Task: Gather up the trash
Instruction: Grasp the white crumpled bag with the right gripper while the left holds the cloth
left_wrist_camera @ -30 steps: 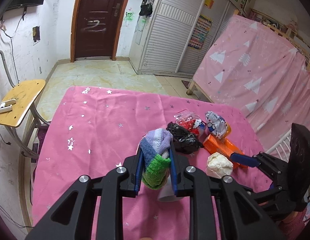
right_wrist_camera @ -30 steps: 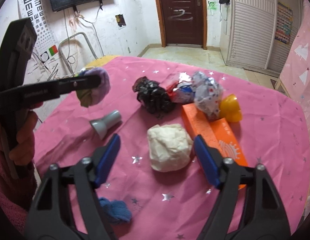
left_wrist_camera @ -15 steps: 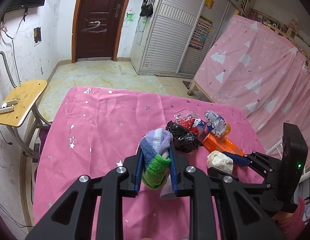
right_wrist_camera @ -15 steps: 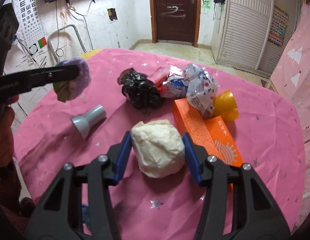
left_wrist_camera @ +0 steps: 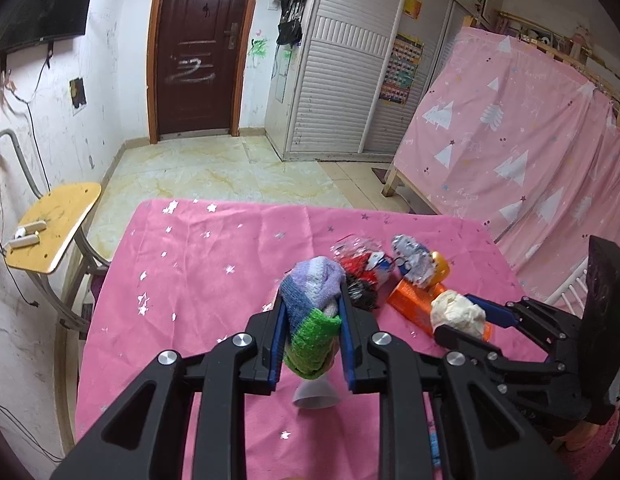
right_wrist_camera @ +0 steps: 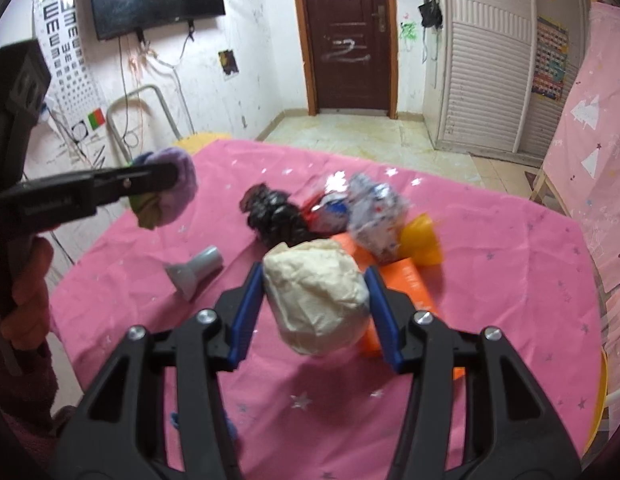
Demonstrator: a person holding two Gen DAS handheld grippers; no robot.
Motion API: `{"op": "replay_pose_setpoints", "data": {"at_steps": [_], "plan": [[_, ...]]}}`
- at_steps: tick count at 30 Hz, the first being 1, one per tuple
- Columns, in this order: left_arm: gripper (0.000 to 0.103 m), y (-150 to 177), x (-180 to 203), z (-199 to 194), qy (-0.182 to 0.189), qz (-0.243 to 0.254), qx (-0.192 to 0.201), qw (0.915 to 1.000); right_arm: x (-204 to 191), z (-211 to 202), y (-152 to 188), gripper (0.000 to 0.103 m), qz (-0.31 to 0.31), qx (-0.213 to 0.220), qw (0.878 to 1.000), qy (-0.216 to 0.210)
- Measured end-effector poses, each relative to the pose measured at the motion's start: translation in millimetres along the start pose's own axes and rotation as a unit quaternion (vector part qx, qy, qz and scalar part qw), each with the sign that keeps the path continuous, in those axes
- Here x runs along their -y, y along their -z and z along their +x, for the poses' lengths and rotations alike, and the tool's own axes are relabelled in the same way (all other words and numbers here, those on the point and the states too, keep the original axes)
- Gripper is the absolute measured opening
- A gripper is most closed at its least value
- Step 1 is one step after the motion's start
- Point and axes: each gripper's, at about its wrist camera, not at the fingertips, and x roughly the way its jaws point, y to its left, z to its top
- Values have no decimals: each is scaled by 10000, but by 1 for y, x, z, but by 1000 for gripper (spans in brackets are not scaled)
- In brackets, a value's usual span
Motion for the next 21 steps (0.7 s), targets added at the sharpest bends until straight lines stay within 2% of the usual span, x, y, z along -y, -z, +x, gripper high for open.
{"op": "replay_pose_setpoints", "data": {"at_steps": [11,21], "plan": [[15,-16,57,0,30,409,101,9991,64,-46,1,49,557,513,9967,282],[15,-24,112,7,162,776,81,9968,120,-79,17,49,1035,829,9892,616]]}}
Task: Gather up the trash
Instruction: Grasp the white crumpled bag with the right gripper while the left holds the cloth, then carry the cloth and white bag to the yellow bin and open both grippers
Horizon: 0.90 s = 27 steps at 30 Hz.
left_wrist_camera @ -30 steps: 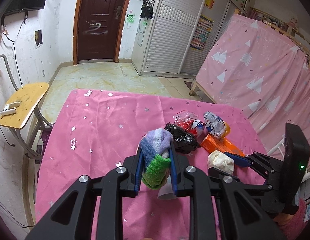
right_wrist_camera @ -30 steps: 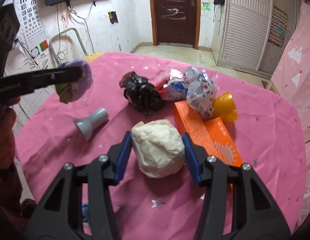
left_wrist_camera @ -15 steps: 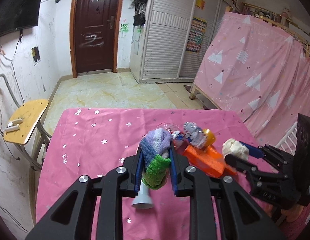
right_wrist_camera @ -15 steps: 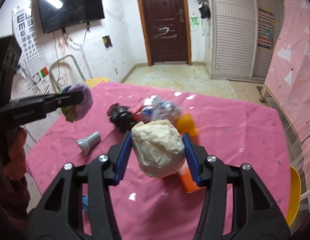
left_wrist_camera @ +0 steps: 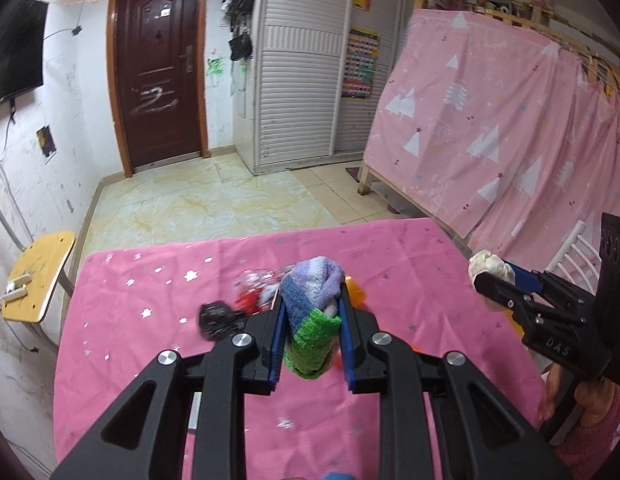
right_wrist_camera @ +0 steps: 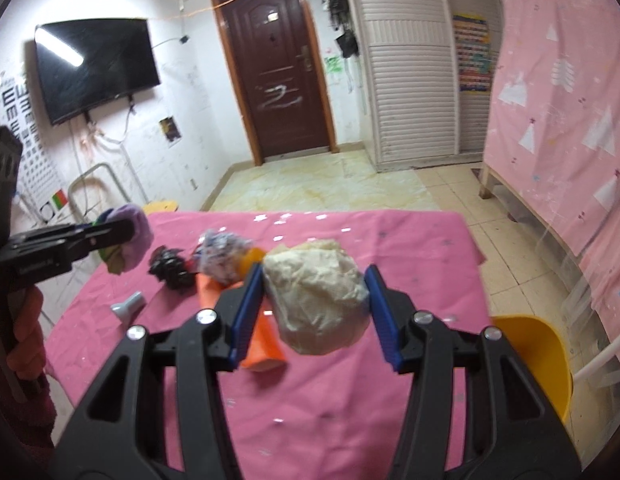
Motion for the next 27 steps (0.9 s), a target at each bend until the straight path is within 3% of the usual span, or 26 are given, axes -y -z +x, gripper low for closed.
{"op": "replay_pose_setpoints", "data": {"at_steps": [17,27], "plan": [[15,-16,117,28,553,583,-135,9967,112,-36,26,50,837,196,9916,962],[15,-14,181,46,849,748,-323,9930,165,-42,44,50,1253,141,9838,1276]]}}
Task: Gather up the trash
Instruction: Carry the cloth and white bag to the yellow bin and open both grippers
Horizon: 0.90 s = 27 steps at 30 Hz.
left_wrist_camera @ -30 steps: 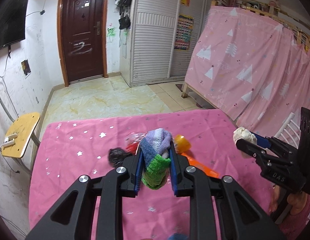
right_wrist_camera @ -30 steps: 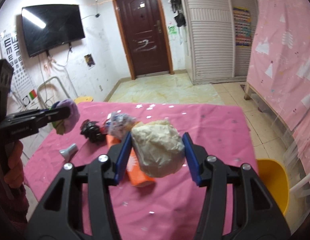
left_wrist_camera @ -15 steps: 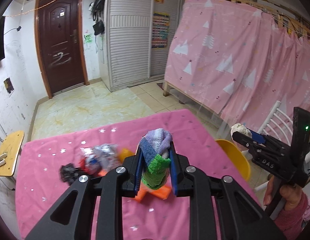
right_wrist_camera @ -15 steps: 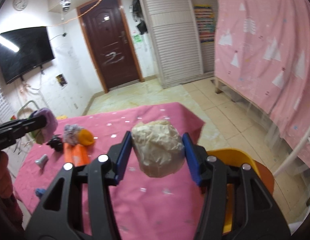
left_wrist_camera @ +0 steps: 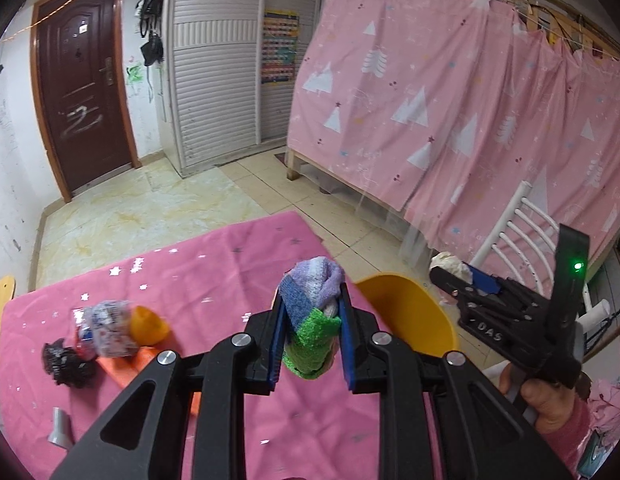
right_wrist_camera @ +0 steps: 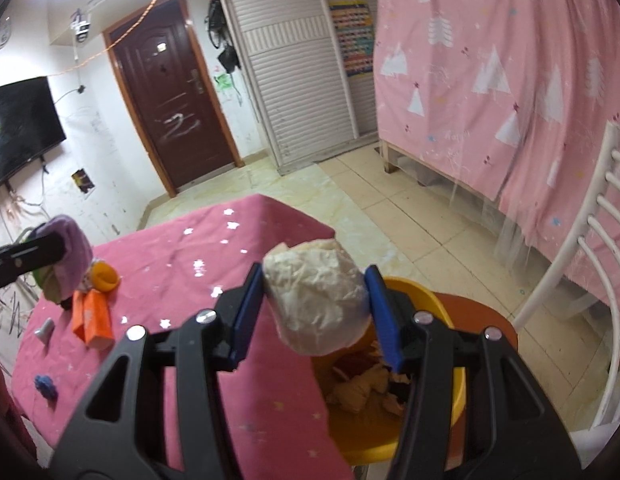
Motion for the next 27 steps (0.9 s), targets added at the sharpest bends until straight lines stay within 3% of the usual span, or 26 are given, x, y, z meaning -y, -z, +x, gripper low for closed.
{"op": "replay_pose_setpoints", "data": {"at_steps": [11,13,27], "plan": [[15,-8,50,30,238,181,-215,9993,35,13,5,51,432,-201,9989,41],[15,-9,55,34,268,198,-255,9991,39,13,5,56,504,-206,9985,-66],[15,-13,82,60,513,198,-458,9974,72,-1,1,59,936,95,9953,238]]}}
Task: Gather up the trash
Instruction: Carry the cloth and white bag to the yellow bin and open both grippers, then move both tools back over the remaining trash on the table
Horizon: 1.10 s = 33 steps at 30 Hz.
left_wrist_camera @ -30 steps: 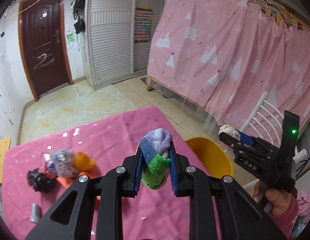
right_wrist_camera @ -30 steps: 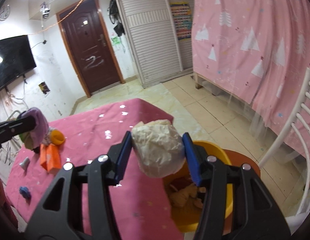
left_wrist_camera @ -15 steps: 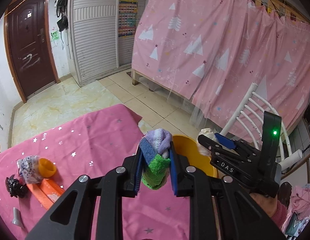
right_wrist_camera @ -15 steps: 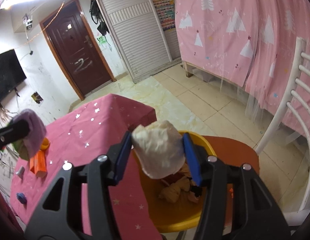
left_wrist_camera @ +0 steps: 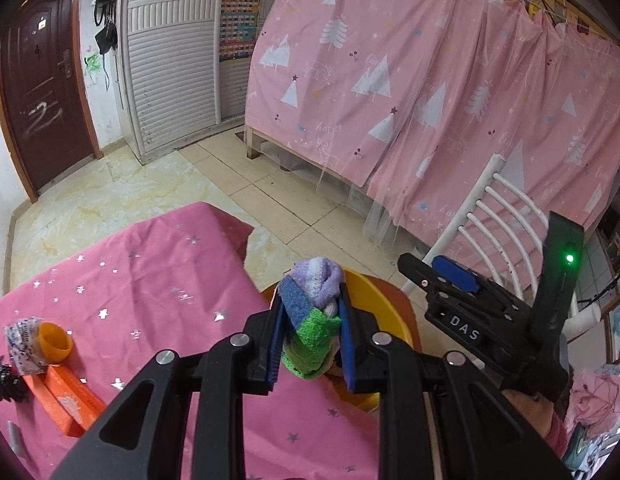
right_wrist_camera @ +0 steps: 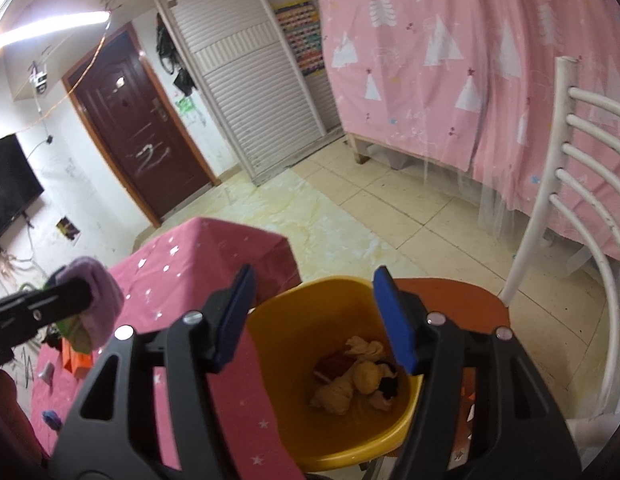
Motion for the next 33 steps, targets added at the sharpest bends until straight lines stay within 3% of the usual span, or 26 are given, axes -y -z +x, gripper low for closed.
{"op": "replay_pose_setpoints", "data": {"at_steps": [4,7,9,23,33], "plan": [[16,-2,7,10,138,-38,14,9999,11,-6,-3,59,157,98,9998,59],[36,-2,11,17,277,-93,-57,9996,14,-9,-4,59,193,135,9997,68],[55,0,13,18,306,-133,-61,9994,15,-10,-3,59,197,141,9997,47],[61,5,0,8,179,-316,-81,9993,1,-13,-1,59,76,167,9998,-52],[67,11,-24,-29,-39,-421,131,9990,-28,-22,2,59,-293,280,9990,-210]]}}
